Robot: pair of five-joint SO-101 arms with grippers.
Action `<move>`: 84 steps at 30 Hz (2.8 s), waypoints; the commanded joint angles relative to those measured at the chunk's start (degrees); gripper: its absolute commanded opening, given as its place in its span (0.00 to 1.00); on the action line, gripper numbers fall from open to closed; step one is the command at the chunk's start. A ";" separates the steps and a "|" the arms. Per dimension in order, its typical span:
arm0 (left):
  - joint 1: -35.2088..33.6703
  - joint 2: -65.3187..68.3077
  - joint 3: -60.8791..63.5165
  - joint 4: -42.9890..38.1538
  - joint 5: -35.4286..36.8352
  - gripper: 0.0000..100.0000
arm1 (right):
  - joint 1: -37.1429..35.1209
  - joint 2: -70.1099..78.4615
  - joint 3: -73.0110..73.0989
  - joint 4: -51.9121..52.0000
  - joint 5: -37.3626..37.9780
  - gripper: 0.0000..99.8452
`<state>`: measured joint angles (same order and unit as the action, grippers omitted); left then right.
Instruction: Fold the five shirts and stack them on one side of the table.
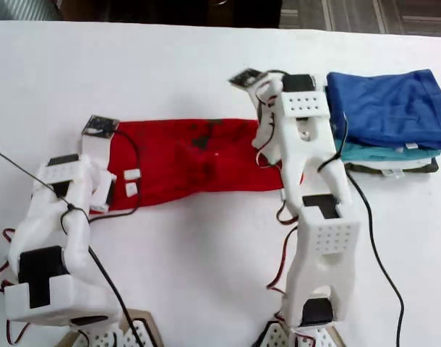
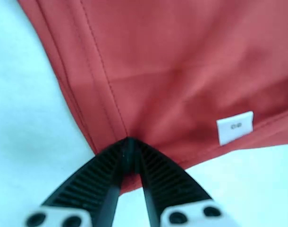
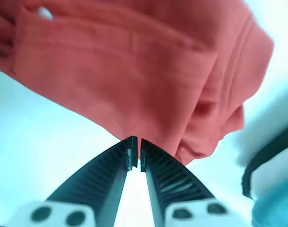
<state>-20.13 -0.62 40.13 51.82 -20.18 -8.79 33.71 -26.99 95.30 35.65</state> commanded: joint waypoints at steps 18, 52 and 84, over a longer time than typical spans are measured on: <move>-1.05 -1.14 0.13 -1.23 -0.62 0.03 | 3.30 -36.70 25.67 -10.51 -0.44 0.02; -1.05 -1.58 0.92 -1.05 -0.09 0.03 | 10.51 -73.27 103.74 -62.02 -10.55 0.02; -5.27 35.52 -63.52 28.22 6.24 0.22 | 9.36 -73.27 103.82 -62.64 -10.55 0.02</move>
<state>-24.88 31.82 -15.52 78.55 -13.76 1.49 -37.58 77.01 33.58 25.19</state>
